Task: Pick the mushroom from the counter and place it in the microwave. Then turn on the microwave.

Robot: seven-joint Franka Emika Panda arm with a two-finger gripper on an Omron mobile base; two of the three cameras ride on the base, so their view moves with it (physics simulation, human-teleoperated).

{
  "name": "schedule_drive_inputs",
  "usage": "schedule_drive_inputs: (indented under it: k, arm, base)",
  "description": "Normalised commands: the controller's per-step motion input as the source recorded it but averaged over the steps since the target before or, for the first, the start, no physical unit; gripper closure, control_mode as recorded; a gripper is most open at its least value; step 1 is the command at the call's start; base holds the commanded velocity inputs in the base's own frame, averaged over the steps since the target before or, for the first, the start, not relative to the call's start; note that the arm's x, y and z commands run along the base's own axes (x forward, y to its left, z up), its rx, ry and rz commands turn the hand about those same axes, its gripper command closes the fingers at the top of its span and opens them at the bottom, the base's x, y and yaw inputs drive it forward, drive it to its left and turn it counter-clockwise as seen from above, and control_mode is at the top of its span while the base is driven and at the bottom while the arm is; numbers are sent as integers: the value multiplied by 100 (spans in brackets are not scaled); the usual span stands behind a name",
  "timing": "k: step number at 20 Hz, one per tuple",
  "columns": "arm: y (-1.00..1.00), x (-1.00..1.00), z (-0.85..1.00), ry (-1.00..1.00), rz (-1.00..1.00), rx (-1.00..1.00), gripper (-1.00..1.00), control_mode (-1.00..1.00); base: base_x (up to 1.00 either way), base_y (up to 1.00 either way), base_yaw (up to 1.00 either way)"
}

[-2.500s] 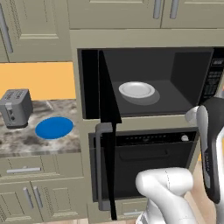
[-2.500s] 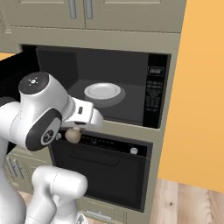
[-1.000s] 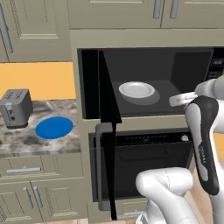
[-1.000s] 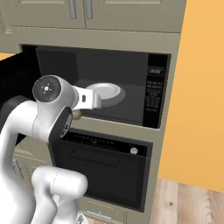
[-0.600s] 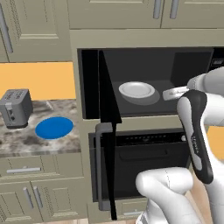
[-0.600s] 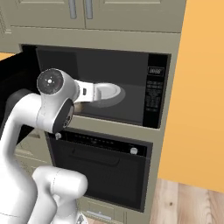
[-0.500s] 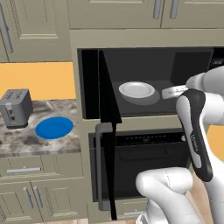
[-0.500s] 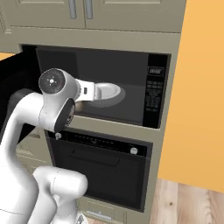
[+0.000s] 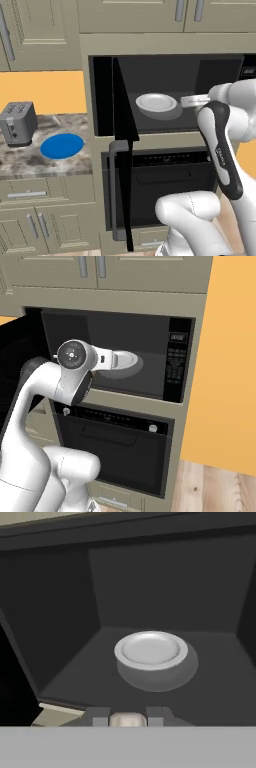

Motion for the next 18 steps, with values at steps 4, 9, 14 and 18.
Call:
schedule_drive_inputs:
  k: [4,9,14,18]
  arm:
    - [4,30,-2,-3,0,4,100,-100]
    - [5,29,-3,-3,0,0,100,-100]
    - [1,30,-4,-3,2,0,100,-100]
    - [0,27,-9,-4,7,0,100,-100]
  base:
    - [0,0,0]
    - [0,0,0]
    - [0,0,0]
    - [0,0,0]
